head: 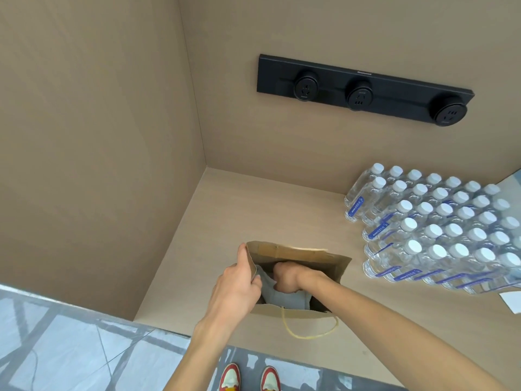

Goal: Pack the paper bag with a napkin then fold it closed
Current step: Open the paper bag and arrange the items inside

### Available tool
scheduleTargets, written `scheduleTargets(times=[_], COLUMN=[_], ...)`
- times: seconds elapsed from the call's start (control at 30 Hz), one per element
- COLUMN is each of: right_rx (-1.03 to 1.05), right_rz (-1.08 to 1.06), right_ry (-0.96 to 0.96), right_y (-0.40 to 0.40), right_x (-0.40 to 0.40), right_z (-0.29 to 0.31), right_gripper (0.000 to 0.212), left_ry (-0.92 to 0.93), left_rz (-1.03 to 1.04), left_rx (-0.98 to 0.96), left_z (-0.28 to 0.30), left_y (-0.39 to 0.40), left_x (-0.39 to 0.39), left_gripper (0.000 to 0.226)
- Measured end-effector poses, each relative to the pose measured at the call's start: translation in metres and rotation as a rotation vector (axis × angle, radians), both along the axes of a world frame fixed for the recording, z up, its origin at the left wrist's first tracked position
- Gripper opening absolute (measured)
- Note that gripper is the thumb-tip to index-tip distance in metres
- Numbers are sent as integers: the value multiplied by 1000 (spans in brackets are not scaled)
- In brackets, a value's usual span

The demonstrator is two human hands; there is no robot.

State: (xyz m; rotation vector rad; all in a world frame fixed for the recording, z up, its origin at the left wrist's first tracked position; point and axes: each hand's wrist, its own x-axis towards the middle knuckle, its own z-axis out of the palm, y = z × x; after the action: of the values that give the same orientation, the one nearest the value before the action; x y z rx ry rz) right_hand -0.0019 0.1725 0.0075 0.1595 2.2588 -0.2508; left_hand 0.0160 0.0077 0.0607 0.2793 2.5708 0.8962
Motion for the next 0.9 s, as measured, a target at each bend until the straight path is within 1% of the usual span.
scheduleTargets(times=[0.1, 0.2, 0.3, 0.4, 0.47, 0.57, 0.7, 0.8, 0.9], right_rx=[-38, -39, -39, -54, -72, -101, -141, -183, -298], right_rz=[-13, -34, -18, -31, -37, -56, -54, -43, -115], right_ry=[46, 103, 142, 185, 231, 297, 375, 440, 508], right_y=[8, 16, 23, 30, 34, 42, 47, 49, 56], right_x=[6, 15, 22, 30, 34, 41, 50, 56, 62], right_z=[19, 40, 67, 95, 113, 141, 187, 221, 250], right_gripper=[8, 21, 16, 26, 24, 13, 13, 15, 15], left_ry=[-16, -29, -46, -43, -46, -59, -26, 7, 62], left_rz=[2, 7, -7, -7, 5, 15, 16, 14, 14], left_rx=[11, 2, 19, 10, -8, 18, 34, 75, 188], left_z=[1, 1, 5, 8, 8, 12, 20, 31, 48], left_y=[1, 2, 3, 3, 3, 2, 0, -2, -2], left_x=[-3, -6, -7, -7, -8, -8, -12, -14, -13], left_gripper=[71, 74, 76, 78, 82, 87, 91, 82, 61])
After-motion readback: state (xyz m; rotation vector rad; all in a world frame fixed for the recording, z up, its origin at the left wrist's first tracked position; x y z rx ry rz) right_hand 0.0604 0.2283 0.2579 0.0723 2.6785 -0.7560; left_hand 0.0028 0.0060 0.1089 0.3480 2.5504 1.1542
